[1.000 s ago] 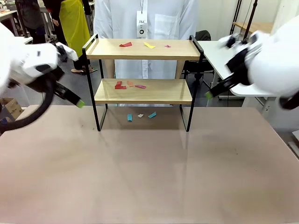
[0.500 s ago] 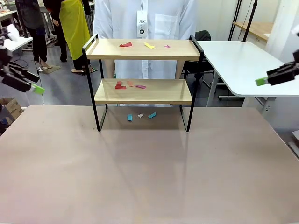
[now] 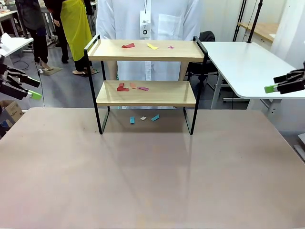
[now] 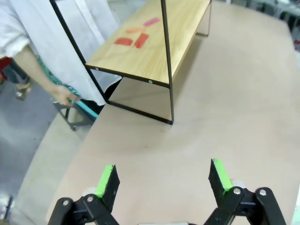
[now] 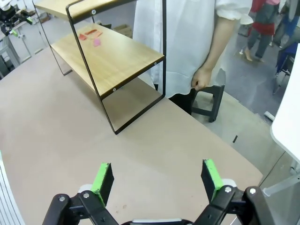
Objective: Clean the shelf.
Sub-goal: Pick up the Duster handed by the human.
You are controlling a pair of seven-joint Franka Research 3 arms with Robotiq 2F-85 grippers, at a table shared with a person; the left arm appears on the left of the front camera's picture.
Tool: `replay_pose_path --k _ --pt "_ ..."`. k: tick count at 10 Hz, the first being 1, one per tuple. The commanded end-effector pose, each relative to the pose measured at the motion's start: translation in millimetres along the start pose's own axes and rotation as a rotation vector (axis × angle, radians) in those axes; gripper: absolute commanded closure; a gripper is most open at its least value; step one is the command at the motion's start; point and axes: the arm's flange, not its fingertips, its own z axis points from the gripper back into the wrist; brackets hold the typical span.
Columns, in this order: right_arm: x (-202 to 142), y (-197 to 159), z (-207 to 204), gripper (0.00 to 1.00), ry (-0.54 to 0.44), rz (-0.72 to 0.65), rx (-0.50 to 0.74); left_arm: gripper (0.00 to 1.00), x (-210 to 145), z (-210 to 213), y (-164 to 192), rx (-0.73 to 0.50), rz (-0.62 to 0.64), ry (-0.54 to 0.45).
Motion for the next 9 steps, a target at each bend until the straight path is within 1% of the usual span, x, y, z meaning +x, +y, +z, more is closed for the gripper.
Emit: replay_pose_path --k 1,2,3,4,5,7,9 --pt "5 3 3 0.00 0.004 -0.002 -0.008 0.00 9 7 -7 0.014 0.018 0.004" --pt "0 0 0 0.00 0.000 0.000 0.000 0.00 0 0 0 0.000 0.000 0.000" --pt "-8 -33 -6 0.00 -0.056 -0.018 0.088 0.00 -13 1 24 -0.015 0.041 -0.065" --pt "-18 -52 -11 0.00 -0.121 -0.019 0.123 0.00 -28 -4 46 -0.050 0.074 -0.129" --pt "-30 -68 -17 0.00 -0.159 -0.025 0.121 0.00 -42 -12 60 -0.084 0.088 -0.182" --pt "-49 -93 -24 0.00 -0.243 -0.001 0.159 0.00 -62 -21 74 -0.110 0.042 -0.278" --pt "-64 -110 -28 0.00 -0.298 0.008 0.162 0.00 -73 -22 88 -0.091 0.017 -0.363"
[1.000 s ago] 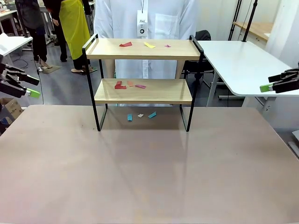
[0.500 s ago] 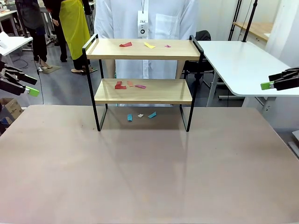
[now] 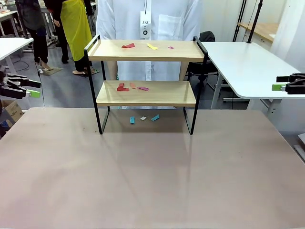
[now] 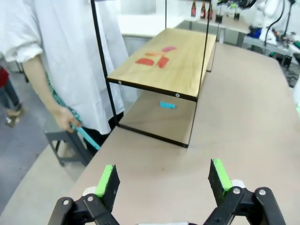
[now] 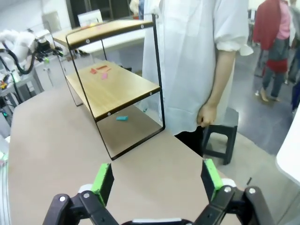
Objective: Clean the shelf.
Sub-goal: Pick up the Duster handed by the human.
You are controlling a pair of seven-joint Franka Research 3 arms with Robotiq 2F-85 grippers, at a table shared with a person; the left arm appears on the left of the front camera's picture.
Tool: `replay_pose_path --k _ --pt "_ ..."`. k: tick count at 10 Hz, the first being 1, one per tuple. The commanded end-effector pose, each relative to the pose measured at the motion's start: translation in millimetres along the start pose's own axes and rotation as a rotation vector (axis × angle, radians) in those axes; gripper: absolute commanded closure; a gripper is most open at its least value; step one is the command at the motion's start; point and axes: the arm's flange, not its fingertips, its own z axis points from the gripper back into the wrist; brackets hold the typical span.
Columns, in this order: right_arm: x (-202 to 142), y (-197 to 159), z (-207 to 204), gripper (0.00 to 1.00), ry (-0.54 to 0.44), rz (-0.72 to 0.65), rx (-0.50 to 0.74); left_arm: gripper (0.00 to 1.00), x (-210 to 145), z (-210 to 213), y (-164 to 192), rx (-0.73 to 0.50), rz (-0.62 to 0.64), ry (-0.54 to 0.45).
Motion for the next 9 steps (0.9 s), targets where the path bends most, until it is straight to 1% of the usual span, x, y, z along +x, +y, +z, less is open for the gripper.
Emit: replay_pose_path --k 1,3,5,7,9 --pt "-10 -36 -3 0.00 -0.022 0.026 0.017 0.00 0 1 15 -0.014 -0.045 -0.085" --pt "-14 -43 -2 0.00 -0.049 0.046 0.011 0.00 1 4 24 -0.044 -0.020 -0.125" --pt "-15 -48 -2 0.00 -0.056 0.057 0.015 0.00 5 8 26 -0.053 -0.010 -0.151" --pt "-13 -46 -1 0.00 -0.062 0.069 0.019 0.00 8 9 25 -0.058 -0.011 -0.167" --pt "-7 -44 0 0.00 -0.065 0.099 0.028 0.00 10 13 23 -0.079 -0.025 -0.206"
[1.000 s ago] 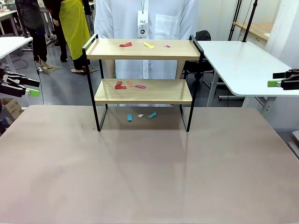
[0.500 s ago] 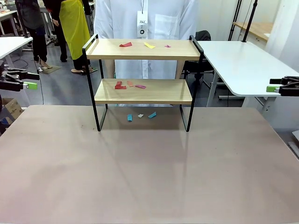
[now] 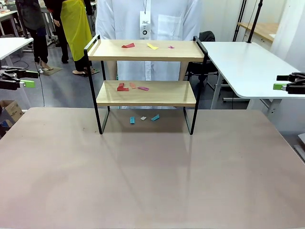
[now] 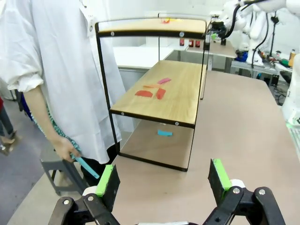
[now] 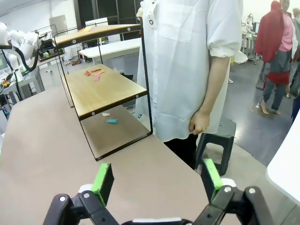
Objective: Clean the shelf.
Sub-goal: Pick up the Duster handed by the human.
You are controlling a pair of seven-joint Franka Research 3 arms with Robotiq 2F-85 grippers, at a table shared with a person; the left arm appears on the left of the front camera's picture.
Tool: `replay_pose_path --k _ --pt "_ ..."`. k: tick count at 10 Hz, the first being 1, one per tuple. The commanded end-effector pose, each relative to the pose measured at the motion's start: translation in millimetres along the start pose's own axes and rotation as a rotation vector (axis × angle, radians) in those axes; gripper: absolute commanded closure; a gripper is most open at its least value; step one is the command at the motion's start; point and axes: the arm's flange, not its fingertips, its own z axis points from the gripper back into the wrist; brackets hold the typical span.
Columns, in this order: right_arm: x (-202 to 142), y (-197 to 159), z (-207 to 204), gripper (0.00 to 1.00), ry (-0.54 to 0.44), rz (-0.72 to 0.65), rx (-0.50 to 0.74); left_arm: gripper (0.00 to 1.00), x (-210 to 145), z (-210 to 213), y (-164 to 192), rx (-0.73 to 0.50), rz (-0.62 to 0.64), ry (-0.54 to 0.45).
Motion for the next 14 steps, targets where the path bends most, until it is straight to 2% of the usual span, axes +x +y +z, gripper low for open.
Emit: replay_pose_path --k 1,5,6,7,14 --pt "4.9 0.7 1.2 0.00 -0.020 0.051 0.009 0.00 2.2 1.6 3.4 -0.012 -0.005 -0.055" --pt "8.1 -2.8 0.9 0.00 -0.026 0.062 0.016 0.00 4.6 4.0 5.6 -0.012 -0.022 -0.079" --pt "9.0 -4.0 2.4 0.00 0.003 0.047 0.056 0.00 4.6 2.6 5.2 -0.013 -0.005 -0.061" --pt "7.6 -1.4 0.9 0.00 -0.009 0.027 0.006 0.00 2.9 3.6 2.2 -0.015 -0.006 -0.043" --pt "7.6 -1.4 0.9 0.00 -0.009 0.027 0.006 0.00 2.9 3.6 2.2 -0.015 -0.006 -0.043"
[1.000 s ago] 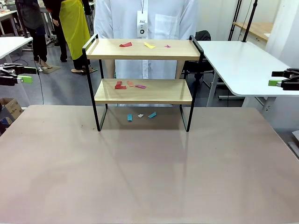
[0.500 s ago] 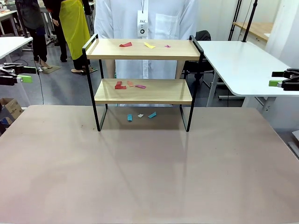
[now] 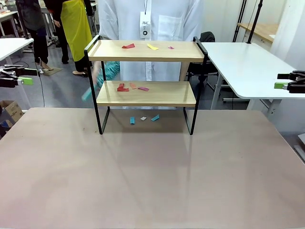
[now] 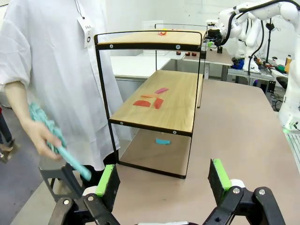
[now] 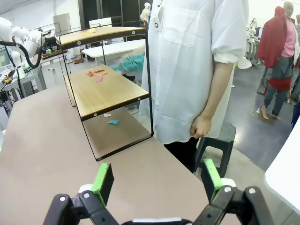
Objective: Clean the shelf.
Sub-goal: Pick up the Duster handed by the human.
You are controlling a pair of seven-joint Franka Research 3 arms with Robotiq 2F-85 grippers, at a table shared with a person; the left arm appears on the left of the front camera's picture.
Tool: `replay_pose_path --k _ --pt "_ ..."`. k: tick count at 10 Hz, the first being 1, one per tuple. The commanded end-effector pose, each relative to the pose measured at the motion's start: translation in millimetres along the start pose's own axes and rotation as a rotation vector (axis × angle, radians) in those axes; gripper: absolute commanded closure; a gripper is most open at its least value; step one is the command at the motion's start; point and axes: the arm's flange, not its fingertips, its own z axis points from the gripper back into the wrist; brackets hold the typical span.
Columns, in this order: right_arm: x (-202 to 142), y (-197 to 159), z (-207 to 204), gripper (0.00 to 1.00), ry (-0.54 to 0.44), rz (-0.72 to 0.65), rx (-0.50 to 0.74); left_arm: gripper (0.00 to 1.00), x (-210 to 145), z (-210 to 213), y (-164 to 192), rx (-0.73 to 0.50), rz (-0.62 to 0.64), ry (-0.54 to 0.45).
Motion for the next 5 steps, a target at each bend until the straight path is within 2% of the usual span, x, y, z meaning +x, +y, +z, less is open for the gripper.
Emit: replay_pose_path --k 1,5 --pt "2.3 -0.2 -1.6 0.00 -0.003 0.003 -0.008 0.00 0.3 0.0 0.1 0.001 -0.001 -0.002" --pt "2.3 -0.2 -1.6 0.00 -0.003 0.003 -0.008 0.00 0.3 0.0 0.1 0.001 -0.001 -0.002"
